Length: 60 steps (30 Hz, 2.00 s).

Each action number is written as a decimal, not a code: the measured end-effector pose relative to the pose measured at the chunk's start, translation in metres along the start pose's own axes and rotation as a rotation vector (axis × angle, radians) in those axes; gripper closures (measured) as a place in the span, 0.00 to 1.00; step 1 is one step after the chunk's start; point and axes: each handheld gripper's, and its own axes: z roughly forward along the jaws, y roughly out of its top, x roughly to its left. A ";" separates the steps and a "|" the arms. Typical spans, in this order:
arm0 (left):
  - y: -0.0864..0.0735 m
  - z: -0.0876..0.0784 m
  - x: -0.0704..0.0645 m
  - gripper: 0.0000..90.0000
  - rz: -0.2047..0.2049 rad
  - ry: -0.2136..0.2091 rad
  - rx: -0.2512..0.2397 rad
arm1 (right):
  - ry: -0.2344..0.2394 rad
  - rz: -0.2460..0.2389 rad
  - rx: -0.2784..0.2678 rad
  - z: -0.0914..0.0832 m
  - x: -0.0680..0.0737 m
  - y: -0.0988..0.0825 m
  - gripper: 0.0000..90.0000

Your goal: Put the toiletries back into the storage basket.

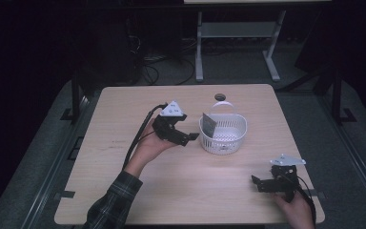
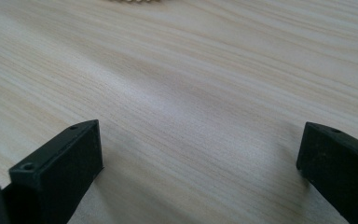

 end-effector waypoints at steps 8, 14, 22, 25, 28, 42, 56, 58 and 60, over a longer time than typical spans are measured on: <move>-0.024 -0.028 -0.006 0.15 -0.012 0.034 -0.007 | -0.001 0.000 0.000 0.000 0.000 0.000 0.00; -0.043 -0.049 -0.008 0.16 -0.029 0.057 -0.024 | 0.000 -0.002 -0.001 0.000 0.000 0.000 0.00; -0.074 -0.070 -0.012 0.16 -0.062 0.084 -0.034 | 0.000 0.000 0.000 0.000 0.000 0.000 0.00; -0.084 -0.075 -0.012 0.16 -0.072 0.096 -0.035 | 0.000 0.000 0.000 0.000 0.000 0.000 0.00; -0.093 -0.080 -0.012 0.16 -0.073 0.110 -0.027 | 0.000 0.000 0.000 0.000 0.000 0.000 0.00; -0.149 -0.104 -0.021 0.16 -0.113 0.186 0.002 | 0.000 0.000 0.000 0.000 0.000 0.000 0.00; -0.199 -0.116 -0.023 0.16 -0.157 0.248 0.119 | 0.000 0.000 0.000 0.000 0.000 0.000 0.00; -0.204 -0.117 -0.024 0.16 -0.156 0.258 0.134 | 0.000 0.000 0.000 0.000 0.000 0.000 0.00; -0.207 -0.117 -0.025 0.16 -0.162 0.259 0.139 | 0.000 0.000 0.000 0.000 0.000 0.000 0.00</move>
